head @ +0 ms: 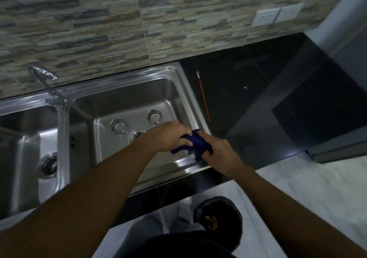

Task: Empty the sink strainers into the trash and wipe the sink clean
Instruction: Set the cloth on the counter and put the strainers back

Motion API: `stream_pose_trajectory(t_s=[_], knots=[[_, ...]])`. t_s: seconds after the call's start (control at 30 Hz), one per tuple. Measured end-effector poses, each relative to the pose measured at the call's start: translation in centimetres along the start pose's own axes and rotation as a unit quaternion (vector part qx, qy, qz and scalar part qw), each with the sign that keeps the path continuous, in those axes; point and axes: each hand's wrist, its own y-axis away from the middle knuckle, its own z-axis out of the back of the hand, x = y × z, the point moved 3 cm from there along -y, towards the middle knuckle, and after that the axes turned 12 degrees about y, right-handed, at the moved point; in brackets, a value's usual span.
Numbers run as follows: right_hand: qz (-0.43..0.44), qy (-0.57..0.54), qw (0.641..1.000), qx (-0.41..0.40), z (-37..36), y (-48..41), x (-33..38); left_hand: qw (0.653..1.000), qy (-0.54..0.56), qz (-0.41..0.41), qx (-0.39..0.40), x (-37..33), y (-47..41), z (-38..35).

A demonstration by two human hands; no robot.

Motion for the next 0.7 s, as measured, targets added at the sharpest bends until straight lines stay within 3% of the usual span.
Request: stream_pose_trajectory(t_s=[0.23, 0.4, 0.47, 0.53, 0.6, 0.7], knots=[[-0.029, 0.073, 0.988, 0.131, 7.7, -1.5, -6.8, 0.999, -0.004, -0.051, -0.010, -6.3, -4.6, 0.5], [-0.008, 0.136, 0.990, 0.025, 9.8, -2.3, -9.1, 0.993, 0.007, -0.011, -0.116, -7.3, -7.4, -1.9], [-0.008, 0.177, 0.982, 0.062, 8.5, -1.7, -10.1, 0.995, 0.065, 0.025, -0.076, -6.3, -8.0, -4.5], [-0.034, 0.222, 0.965, 0.134, 6.0, -0.5, -11.3, 0.993, 0.110, 0.051, 0.011, -4.9, -7.9, -7.8], [-0.071, 0.199, 0.968, 0.134, 3.5, 0.8, -11.9, 0.997, 0.078, 0.020, 0.021, -3.8, -7.8, -10.1], [-0.117, 0.138, 0.983, 0.037, 1.0, 1.4, -11.8, 0.998, -0.021, -0.022, -0.060, -2.9, -8.3, -11.6]])
